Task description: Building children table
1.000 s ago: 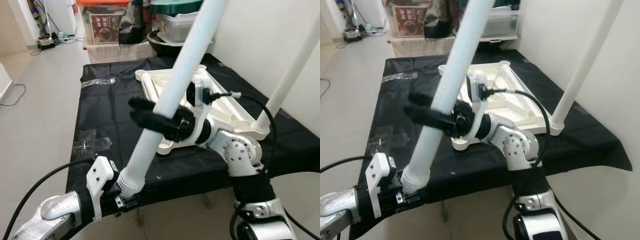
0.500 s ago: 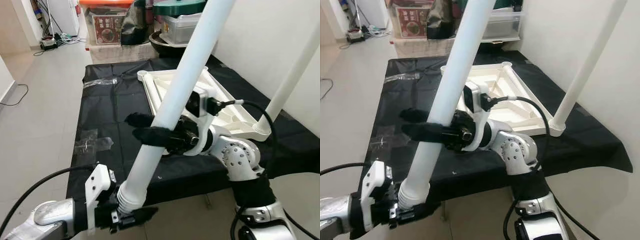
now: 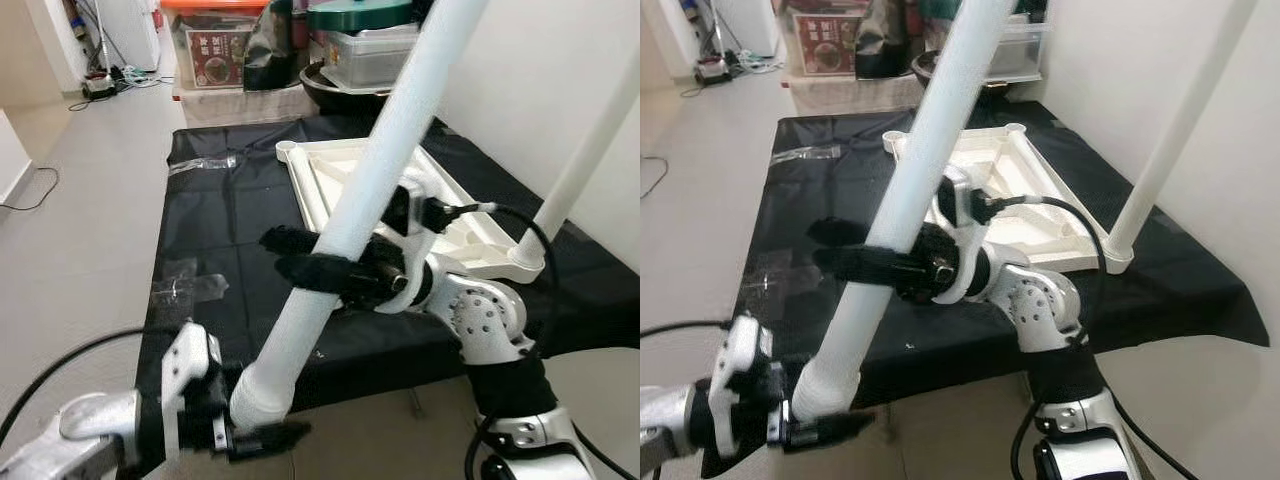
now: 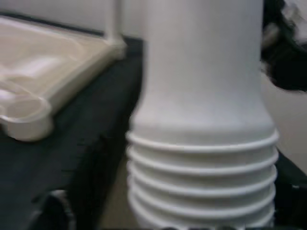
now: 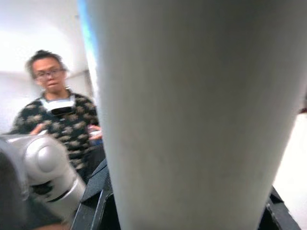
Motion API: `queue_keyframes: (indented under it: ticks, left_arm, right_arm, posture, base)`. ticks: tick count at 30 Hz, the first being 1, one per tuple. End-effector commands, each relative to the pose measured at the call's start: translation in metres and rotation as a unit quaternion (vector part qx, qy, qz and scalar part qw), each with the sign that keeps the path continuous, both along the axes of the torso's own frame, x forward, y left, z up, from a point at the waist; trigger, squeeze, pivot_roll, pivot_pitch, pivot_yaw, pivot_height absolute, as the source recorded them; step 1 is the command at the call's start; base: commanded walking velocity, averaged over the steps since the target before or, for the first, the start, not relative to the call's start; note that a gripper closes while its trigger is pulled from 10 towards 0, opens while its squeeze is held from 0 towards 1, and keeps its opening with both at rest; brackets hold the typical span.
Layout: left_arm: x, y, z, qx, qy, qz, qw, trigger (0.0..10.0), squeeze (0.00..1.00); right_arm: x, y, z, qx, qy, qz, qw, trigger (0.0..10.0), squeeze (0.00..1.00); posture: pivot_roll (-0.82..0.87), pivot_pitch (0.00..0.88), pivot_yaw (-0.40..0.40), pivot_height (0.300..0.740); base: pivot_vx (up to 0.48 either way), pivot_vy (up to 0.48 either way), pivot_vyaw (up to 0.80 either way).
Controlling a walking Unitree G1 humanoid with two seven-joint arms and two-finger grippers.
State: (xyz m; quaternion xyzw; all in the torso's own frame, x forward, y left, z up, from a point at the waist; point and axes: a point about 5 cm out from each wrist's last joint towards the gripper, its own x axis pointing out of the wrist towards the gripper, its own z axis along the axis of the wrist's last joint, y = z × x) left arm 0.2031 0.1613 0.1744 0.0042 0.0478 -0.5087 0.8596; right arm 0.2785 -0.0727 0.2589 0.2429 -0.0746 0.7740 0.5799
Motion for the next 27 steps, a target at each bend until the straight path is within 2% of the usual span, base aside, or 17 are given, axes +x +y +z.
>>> queue_keyframes:
  ticks: [1, 3, 10, 11, 13, 14, 16, 17, 18, 20, 21, 22, 23, 24, 25, 26, 27]
  left_arm:
    - [0.009, 0.023, 0.008, -0.012, -0.015, 0.078, 0.997, 10.0, 1.0]
    - [0.008, 0.025, 0.009, -0.018, -0.013, 0.077, 0.997, 10.0, 1.0]
    - [-0.009, 0.036, 0.009, -0.009, -0.006, 0.089, 0.996, 10.0, 1.0]
    - [-0.009, 0.042, 0.008, 0.001, -0.017, 0.117, 0.993, 10.0, 0.0]
    - [-0.001, 0.061, 0.009, 0.004, -0.04, 0.214, 0.976, 10.0, 0.0]
    - [0.006, 0.076, 0.009, 0.005, -0.049, 0.287, 0.957, 10.0, 0.0]
    - [0.006, 0.076, 0.009, 0.005, -0.049, 0.287, 0.957, 10.0, 0.0]
    - [0.012, 0.09, 0.005, 0.011, -0.048, 0.35, 0.935, 10.0, 0.0]
    - [0.012, 0.09, 0.005, 0.011, -0.048, 0.35, 0.935, 10.0, 0.0]
    - [0.018, 0.109, -0.001, 0.013, -0.05, 0.453, 0.89, 10.0, 0.0]
    - [0.018, 0.109, -0.001, 0.013, -0.05, 0.453, 0.89, 10.0, 0.0]
    - [0.018, 0.109, -0.008, 0.033, -0.051, 0.474, 0.878, 10.0, 0.0]
    - [0.018, 0.108, -0.009, 0.039, -0.051, 0.474, 0.878, 10.0, 0.0]
    - [0.019, 0.101, -0.014, 0.048, -0.049, 0.462, 0.884, 10.0, 0.0]
    - [0.019, 0.101, -0.014, 0.048, -0.049, 0.462, 0.884, 10.0, 0.0]
    - [0.02, 0.09, -0.021, 0.055, -0.046, 0.444, 0.893, 10.0, 0.0]
    - [0.02, 0.09, -0.021, 0.055, -0.046, 0.444, 0.893, 10.0, 0.0]
  right_arm:
    - [-0.001, 0.004, -0.008, -0.016, 0.019, 0.01, 1.0, 0.0, 0.0]
    - [0.001, 0.003, -0.008, -0.017, 0.021, 0.0, 1.0, 0.0, 0.0]
    - [0.031, -0.006, -0.014, -0.047, 0.03, -0.141, 0.988, 0.0, 0.0]
    - [0.04, -0.01, -0.017, -0.063, 0.026, -0.183, 0.981, 0.0, 0.0]
    - [0.054, -0.018, -0.023, -0.084, 0.034, -0.253, 0.963, 0.0, 0.0]
    - [0.063, -0.023, -0.025, -0.094, 0.04, -0.305, 0.947, 0.0, 0.0]
    - [0.063, -0.023, -0.025, -0.094, 0.04, -0.305, 0.947, 0.0, 0.0]
    - [0.07, -0.026, -0.026, -0.102, 0.045, -0.341, 0.933, 0.0, 0.0]
    - [0.07, -0.026, -0.026, -0.102, 0.045, -0.341, 0.933, 0.0, 0.0]
    - [0.079, -0.031, -0.027, -0.116, 0.031, -0.413, 0.903, 0.0, 0.0]
    - [0.079, -0.031, -0.027, -0.116, 0.031, -0.413, 0.903, 0.0, 0.0]
    - [0.082, -0.032, -0.027, -0.138, -0.001, -0.457, 0.879, 0.0, 0.0]
    - [0.082, -0.032, -0.027, -0.143, -0.009, -0.465, 0.874, 0.0, 0.0]
    - [0.084, -0.032, -0.027, -0.151, -0.015, -0.491, 0.858, 0.0, 0.0]
    - [0.084, -0.032, -0.027, -0.151, -0.015, -0.491, 0.858, 0.0, 0.0]
    - [0.088, -0.032, -0.027, -0.158, -0.03, -0.528, 0.834, 0.0, 0.0]
    - [0.088, -0.032, -0.027, -0.158, -0.03, -0.528, 0.834, 0.0, 0.0]
  posture:
    - [0.08, 0.0, -0.036, 0.74]
    - [0.08, 0.0, -0.036, 0.74]
    - [0.08, 0.0, -0.04, 0.74]
    - [0.09, 0.0, -0.044, 0.74]
    - [0.09, 0.0, -0.046, 0.74]
    - [0.09, 0.0, -0.046, 0.74]
    - [0.09, 0.0, -0.046, 0.74]
    - [0.09, 0.0, -0.046, 0.74]
    - [0.09, 0.0, -0.046, 0.74]
    - [0.09, 0.0, -0.053, 0.74]
    - [0.09, 0.0, -0.053, 0.74]
    - [0.09, 0.0, -0.053, 0.74]
    - [0.09, 0.0, -0.053, 0.74]
    - [0.09, 0.0, -0.053, 0.74]
    - [0.09, 0.0, -0.053, 0.74]
    - [0.08, 0.0, -0.049, 0.74]
    - [0.08, 0.0, -0.049, 0.74]
  base:
    - [0.0, 0.0, 0.0]
    - [0.0, 0.0, 0.0]
    - [0.0, 0.0, 0.0]
    - [0.0, 0.0, 0.0]
    - [0.0, 0.0, 0.0]
    - [0.0, 0.0, 0.0]
    - [0.0, 0.0, 0.0]
    - [0.0, 0.0, 0.0]
    - [0.0, 0.0, 0.0]
    - [0.0, 0.0, 0.0]
    - [0.0, 0.0, 0.0]
    - [0.0, 0.0, 0.0]
    - [0.0, 0.0, 0.0]
    - [0.0, 0.0, 0.0]
    - [0.0, 0.0, 0.0]
    - [0.0, 0.0, 0.0]
    - [0.0, 0.0, 0.0]
